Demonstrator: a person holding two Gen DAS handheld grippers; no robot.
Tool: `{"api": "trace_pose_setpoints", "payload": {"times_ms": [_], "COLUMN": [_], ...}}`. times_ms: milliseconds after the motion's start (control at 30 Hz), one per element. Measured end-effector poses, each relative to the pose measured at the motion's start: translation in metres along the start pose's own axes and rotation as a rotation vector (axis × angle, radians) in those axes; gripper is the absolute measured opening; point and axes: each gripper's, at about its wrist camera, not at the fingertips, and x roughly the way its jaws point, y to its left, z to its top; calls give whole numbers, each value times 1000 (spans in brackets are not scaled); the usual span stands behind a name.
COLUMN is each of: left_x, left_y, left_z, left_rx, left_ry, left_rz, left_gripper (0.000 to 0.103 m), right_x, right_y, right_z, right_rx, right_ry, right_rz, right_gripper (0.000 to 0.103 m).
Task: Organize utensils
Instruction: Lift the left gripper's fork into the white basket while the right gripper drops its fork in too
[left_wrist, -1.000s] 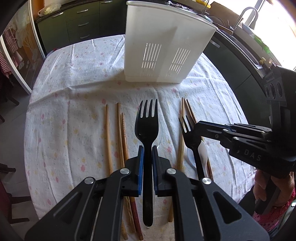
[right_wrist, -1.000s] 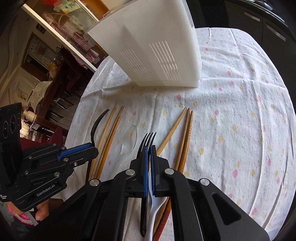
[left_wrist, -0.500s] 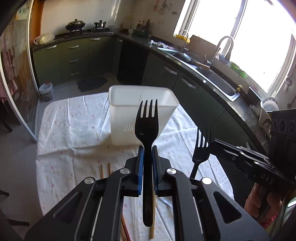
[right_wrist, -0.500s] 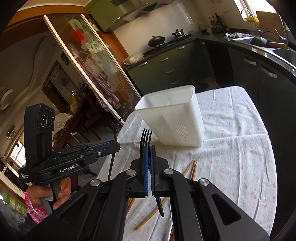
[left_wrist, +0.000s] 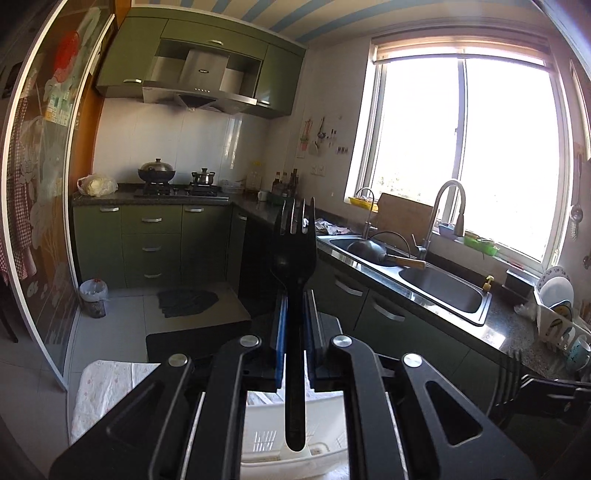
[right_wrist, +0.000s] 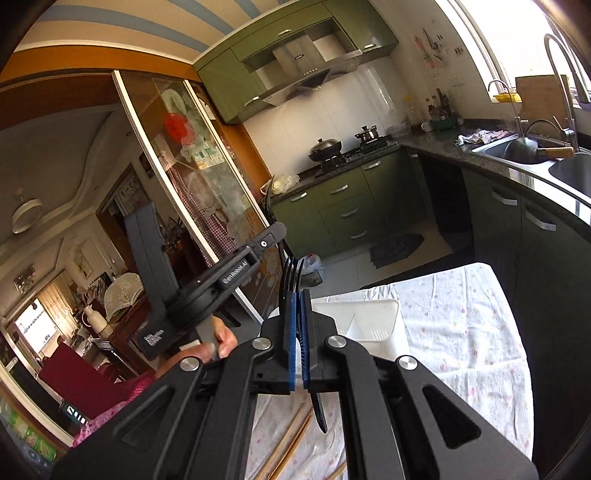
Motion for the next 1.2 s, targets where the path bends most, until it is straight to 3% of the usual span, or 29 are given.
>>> {"api": "trace_pose_setpoints", "payload": {"times_ms": [233, 500, 667, 1067, 1200], "left_x": [18, 21, 7, -44, -61], "left_y": [4, 15, 21, 26, 18], "left_z": [-38, -72, -79, -86, -95], "left_rx": [14, 27, 34, 26, 47], "left_ry": [-18, 82, 86, 116, 168], "left_rz": [18, 17, 16, -31, -40], "left_gripper": [9, 10, 13, 39, 43], "right_x": [8, 33, 56, 104, 112], "right_y": [0, 0, -2, -36, -41], "right_z": [20, 44, 50, -1, -19], "right_rx": [-2, -16, -50, -21, -28], "right_ry": [-64, -145, -188, -71, -29], "right_rz": [-15, -60, -97, -159, -171], "right_gripper": [3, 3, 3, 3, 3]}}
